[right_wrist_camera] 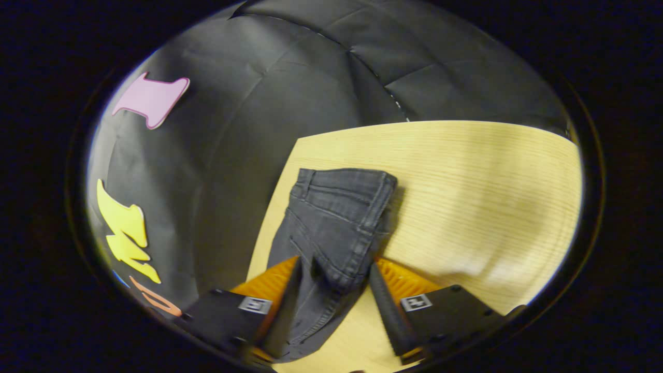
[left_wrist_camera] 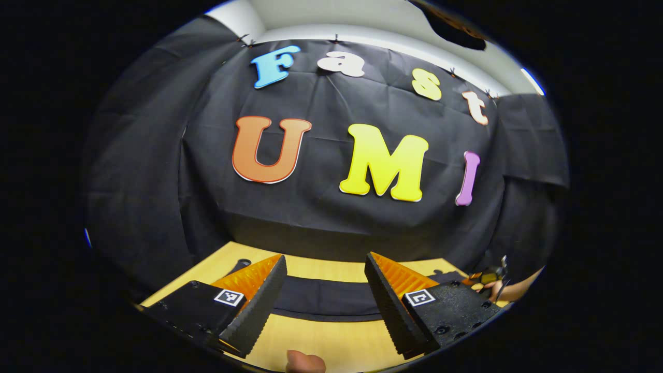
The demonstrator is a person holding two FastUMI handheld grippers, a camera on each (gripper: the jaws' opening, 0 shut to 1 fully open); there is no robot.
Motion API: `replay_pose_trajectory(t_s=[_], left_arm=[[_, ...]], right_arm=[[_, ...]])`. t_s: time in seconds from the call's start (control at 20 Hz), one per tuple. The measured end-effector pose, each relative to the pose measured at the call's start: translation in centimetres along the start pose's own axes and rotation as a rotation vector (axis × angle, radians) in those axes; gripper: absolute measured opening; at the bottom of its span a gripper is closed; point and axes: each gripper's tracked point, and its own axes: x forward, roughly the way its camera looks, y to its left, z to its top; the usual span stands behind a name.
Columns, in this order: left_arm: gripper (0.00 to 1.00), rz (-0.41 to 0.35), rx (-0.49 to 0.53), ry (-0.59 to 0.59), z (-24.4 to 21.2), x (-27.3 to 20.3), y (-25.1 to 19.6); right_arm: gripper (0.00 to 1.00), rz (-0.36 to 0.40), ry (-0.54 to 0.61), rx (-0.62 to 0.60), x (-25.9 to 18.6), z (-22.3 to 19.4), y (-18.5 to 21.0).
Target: Grasp the waist and the cuffs of the jeans and fold them to make the two legs overlap; first hold the waist and fold one-third of the jeans toward the cuffs, then hold the cuffs and fold the remaining one-third in the same direction to finish folding.
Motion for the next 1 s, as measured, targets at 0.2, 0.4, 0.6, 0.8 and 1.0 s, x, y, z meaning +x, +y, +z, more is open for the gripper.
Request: replay_pose_trajectory(t_s=[0.2, 0.4, 0.6, 0.8, 1.0], left_arm=[[0.97, 0.006, 0.025, 0.057, -1.5, -0.2, -0.5], [0.97, 0.009, 0.036, 0.053, -1.0, -0.4, 1.0], [0.97, 0.027, 0.061, 0.054, -1.0, -0.6, 2.0], [0.97, 0.043, 0.055, 0.051, -0.9, -0.5, 2.7], [0.97, 0.06, 0.082, 0.045, -0.6, -0.6, 3.3]], right_arm=[[0.11, -0.023, -0.041, -0.048, 1.4, 0.1, -0.1], [0.02, -0.031, -0.039, -0.114, 0.1, 0.1, 0.4], [0.02, -0.017, -0.089, -0.232, -1.1, 0.4, 2.8], [0.02, 0.055, -0.141, -0.466, -4.1, 0.1, 8.9], [0.01, 0.18, -0.19, -0.671, -8.5, -2.6, 16.4]])
